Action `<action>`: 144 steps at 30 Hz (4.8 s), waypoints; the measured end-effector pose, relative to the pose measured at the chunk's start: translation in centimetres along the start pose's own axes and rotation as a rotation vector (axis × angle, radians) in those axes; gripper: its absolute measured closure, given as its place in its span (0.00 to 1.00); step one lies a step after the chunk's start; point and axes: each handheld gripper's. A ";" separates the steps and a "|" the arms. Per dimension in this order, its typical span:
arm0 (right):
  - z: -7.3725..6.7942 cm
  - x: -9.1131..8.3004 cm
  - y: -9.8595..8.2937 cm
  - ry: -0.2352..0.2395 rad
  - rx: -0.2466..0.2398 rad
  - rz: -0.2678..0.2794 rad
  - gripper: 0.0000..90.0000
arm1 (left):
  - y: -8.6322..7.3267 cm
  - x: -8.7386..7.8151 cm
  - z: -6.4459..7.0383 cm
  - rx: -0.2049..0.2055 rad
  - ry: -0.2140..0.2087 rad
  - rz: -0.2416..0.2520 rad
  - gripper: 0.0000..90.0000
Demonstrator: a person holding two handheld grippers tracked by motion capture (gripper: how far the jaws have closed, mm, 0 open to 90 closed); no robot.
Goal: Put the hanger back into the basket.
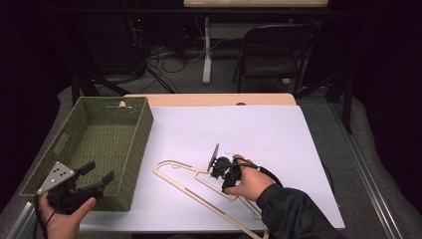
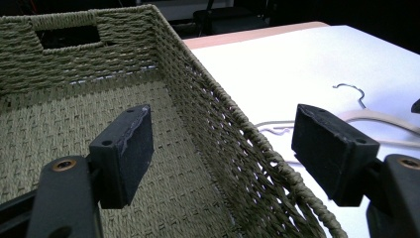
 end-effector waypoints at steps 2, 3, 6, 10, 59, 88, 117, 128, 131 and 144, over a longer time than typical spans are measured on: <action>-0.2 0.2 0.1 -0.003 -0.004 0.004 0.64 | 0.0 0.0 0.0 0.000 0.000 -0.001 0.27; -0.3 0.2 0.2 -0.003 -0.011 -0.005 0.64 | 0.0 0.0 0.0 0.000 0.000 0.001 0.27; -0.4 0.5 0.3 -0.003 -0.016 0.000 0.66 | 0.0 0.0 0.0 -0.001 0.000 0.001 0.27; -0.6 0.8 0.4 0.006 -0.010 -0.002 0.67 | 0.0 0.0 0.0 -0.001 -0.001 -0.001 0.27; -1.4 3.1 1.2 0.044 0.020 -0.084 0.93 | 0.0 0.1 0.0 -0.002 0.000 -0.001 0.27; -1.7 0.5 0.0 -0.044 -0.053 0.042 0.95 | 0.3 0.0 0.5 0.007 -0.011 0.007 0.27; -4.2 -2.9 -2.3 -0.291 -0.418 0.162 0.95 | 2.5 2.5 4.6 0.123 -0.193 -0.115 0.34; -5.2 -3.6 -3.2 -0.371 -0.509 0.198 0.95 | 4.3 4.9 6.8 0.169 -0.341 -0.180 0.37; -5.1 -3.7 -3.2 -0.376 -0.518 0.213 0.95 | 4.5 5.8 7.3 0.174 -0.365 -0.192 0.39; -5.8 -3.6 -3.4 -0.409 -0.561 0.199 0.95 | 4.6 10.4 8.9 0.144 -0.517 -0.345 0.46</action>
Point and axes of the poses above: each handheld gripper's, and its own axes: x roughly forward along the jaws, y roughly out of its top, z roughly to its right, and after that the axes turned 1 degree about -x, right-handed
